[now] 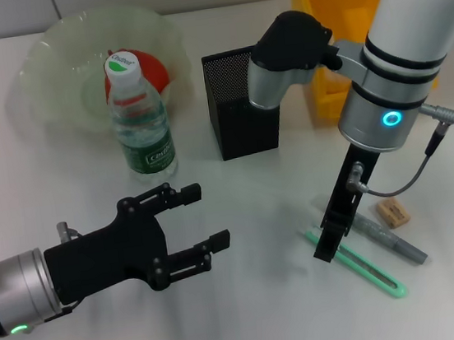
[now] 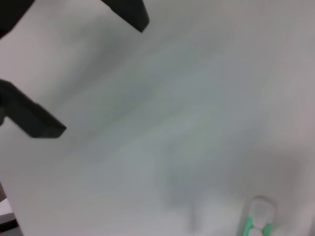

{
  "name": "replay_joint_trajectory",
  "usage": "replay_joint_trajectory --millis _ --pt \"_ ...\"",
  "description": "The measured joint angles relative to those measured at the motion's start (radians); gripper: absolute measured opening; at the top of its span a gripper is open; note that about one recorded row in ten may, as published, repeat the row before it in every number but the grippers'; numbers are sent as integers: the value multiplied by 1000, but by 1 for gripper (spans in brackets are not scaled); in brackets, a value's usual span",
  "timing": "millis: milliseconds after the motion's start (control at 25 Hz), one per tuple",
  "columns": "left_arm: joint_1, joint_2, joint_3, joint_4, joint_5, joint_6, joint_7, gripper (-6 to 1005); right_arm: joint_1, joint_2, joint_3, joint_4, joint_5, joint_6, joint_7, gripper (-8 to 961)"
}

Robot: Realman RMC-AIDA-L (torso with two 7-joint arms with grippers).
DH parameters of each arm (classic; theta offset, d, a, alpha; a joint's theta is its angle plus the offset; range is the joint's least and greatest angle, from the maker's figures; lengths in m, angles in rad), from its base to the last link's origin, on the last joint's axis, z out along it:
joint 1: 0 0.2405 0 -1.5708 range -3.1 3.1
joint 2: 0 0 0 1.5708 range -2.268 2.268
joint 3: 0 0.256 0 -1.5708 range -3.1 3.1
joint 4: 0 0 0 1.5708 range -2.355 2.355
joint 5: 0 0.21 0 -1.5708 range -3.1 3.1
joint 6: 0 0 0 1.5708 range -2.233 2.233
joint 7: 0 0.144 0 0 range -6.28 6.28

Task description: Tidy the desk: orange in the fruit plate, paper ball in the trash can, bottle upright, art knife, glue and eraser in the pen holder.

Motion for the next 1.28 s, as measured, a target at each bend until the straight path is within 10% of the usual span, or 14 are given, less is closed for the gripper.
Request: replay_joint_trajectory --millis 120,1280 --pt "0 0 -3 0 0 0 0 750 -3 -4 6 -1 0 10 8 513" --pt "-9 -2 -9 0 -1 -5 12 750 -1 0 -30 31 0 42 9 491"
